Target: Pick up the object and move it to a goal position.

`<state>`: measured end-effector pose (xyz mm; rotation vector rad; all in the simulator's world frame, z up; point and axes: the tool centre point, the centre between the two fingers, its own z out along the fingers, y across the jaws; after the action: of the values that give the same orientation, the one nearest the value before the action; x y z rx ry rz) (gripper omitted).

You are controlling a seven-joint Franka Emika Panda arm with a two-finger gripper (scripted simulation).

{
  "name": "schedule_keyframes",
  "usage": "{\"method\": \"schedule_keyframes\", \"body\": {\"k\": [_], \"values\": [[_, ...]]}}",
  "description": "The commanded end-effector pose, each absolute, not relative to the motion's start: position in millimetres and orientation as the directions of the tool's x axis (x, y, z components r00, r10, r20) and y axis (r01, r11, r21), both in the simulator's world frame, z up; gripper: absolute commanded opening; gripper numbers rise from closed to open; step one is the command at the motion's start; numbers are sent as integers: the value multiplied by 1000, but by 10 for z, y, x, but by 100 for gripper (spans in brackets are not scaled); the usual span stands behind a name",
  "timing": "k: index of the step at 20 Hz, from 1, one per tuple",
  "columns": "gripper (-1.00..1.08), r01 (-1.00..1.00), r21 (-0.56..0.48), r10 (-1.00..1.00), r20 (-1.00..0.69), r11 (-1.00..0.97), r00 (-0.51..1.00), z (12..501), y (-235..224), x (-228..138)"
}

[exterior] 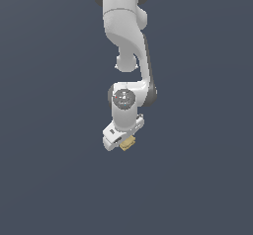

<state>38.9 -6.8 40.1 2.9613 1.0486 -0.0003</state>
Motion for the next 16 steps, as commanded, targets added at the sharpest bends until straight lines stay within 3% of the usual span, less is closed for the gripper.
{"method": "schedule_keyframes", "body": {"k": [1,16], "values": [[-100,630,0,630,0,-777,777,396,-66,391],[-100,629,1,629,0,-777,777,480,-54,333]]}}
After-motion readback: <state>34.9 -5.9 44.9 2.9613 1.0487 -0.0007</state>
